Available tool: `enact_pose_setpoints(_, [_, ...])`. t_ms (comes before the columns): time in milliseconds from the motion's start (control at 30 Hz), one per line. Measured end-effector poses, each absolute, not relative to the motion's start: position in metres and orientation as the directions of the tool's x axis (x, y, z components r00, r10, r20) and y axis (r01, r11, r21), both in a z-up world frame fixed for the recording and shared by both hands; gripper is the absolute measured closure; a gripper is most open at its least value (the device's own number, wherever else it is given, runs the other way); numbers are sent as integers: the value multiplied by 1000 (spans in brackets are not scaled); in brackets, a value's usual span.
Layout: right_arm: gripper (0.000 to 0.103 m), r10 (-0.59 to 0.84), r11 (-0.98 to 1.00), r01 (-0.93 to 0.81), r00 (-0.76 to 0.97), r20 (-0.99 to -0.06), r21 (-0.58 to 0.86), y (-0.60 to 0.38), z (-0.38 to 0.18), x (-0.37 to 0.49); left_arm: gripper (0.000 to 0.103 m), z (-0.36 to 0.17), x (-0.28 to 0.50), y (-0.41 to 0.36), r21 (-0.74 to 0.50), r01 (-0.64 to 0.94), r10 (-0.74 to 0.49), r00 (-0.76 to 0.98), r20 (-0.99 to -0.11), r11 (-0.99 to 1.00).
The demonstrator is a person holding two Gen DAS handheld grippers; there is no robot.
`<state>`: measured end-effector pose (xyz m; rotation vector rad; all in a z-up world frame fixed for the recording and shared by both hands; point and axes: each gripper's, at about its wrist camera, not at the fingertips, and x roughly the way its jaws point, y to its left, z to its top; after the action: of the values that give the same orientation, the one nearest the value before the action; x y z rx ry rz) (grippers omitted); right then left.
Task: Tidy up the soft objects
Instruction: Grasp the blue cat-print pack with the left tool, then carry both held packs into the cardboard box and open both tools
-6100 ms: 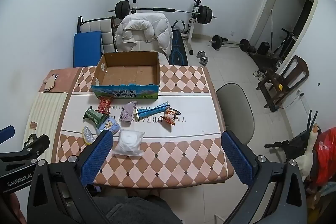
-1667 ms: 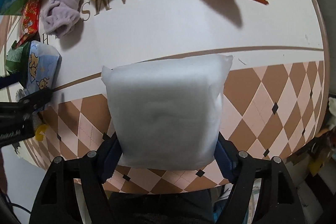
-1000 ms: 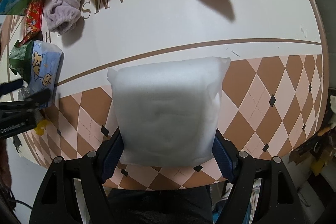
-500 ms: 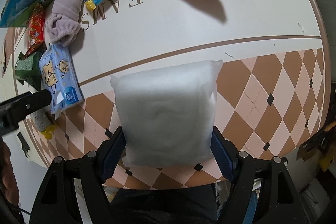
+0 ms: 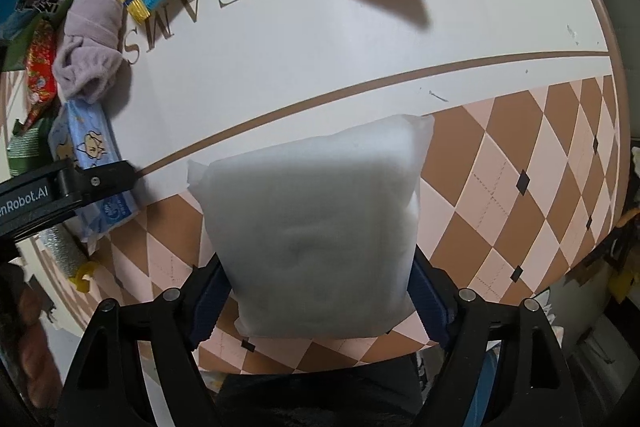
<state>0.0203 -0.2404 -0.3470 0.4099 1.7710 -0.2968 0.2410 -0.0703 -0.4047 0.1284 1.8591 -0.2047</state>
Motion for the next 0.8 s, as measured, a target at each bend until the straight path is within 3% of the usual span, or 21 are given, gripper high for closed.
enact_pose_setpoints(67, [30, 93, 909, 416, -200, -975, 1, -232, -344, 20, 65, -395, 236, -73, -44, 218, 13, -257, -966, 975])
enact_pose_setpoints(233, [39, 76, 915, 403, -161, -984, 5, -227, -324, 12, 66, -355, 206, -70, -45, 275, 8, -187, -982, 960])
enact_pose_setpoints(433, [40, 135, 930, 350, -41, -990, 113, -211, -258, 11, 66, -259, 191, -76, -181, 257, -155, -117, -981, 949])
enact_pose_setpoints(667, [40, 197, 949, 225, 132, -972, 223, -215, -149, 123, 66, -140, 314, -59, -246, 258, -265, 40, -963, 934])
enact_pose_setpoints(800, [40, 199, 961, 156, 187, -962, 229, -214, -131, 217, 66, -156, 389, -61, -215, 198, -231, 60, -971, 956])
